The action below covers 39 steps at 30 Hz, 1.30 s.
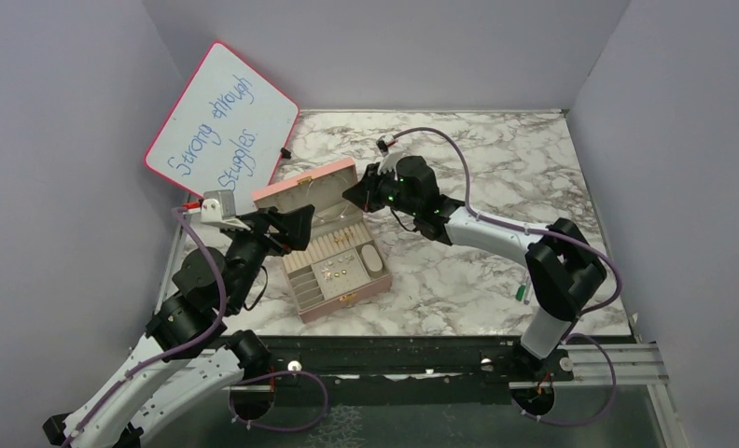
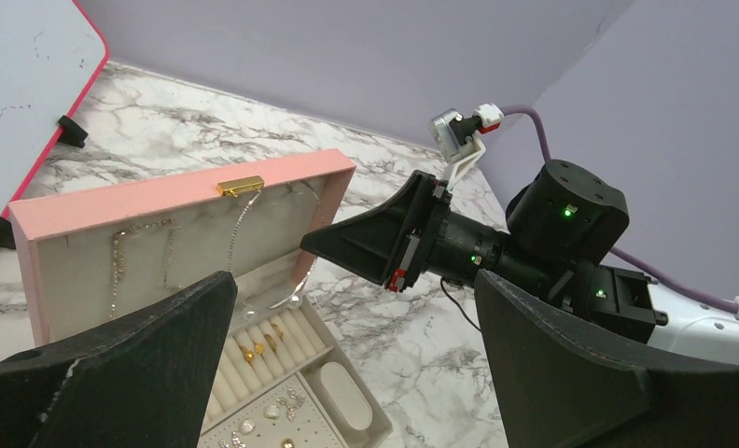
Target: Organize the mixed jewelry
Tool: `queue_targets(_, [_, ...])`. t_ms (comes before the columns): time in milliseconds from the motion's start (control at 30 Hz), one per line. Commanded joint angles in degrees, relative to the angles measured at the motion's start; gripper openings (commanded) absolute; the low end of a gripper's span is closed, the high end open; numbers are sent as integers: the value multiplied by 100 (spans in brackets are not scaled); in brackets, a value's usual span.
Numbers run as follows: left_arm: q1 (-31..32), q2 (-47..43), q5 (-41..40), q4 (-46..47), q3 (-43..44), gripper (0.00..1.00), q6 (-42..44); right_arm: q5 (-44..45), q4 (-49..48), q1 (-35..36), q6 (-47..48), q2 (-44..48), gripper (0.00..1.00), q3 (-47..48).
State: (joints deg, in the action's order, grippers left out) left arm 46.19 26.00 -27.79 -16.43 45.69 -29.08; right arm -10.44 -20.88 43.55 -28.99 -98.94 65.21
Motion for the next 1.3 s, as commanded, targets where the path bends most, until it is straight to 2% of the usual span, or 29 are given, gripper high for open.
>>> queue_targets(0, [-10, 34, -108, -54, -3, 99, 87, 335, 137, 41, 178, -146, 4, 236])
queue_targets(633, [-8, 116, -55, 8, -95, 99, 0, 403, 279, 70, 148, -407, 7, 533])
queue_targets(1067, [-5, 107, -42, 8, -142, 99, -26, 167, -85, 114, -198, -211, 9, 288])
queue_targets(1267, [-8, 108, -33, 12, -165, 99, -45, 350, 34, 191, -89, -194, 9, 401])
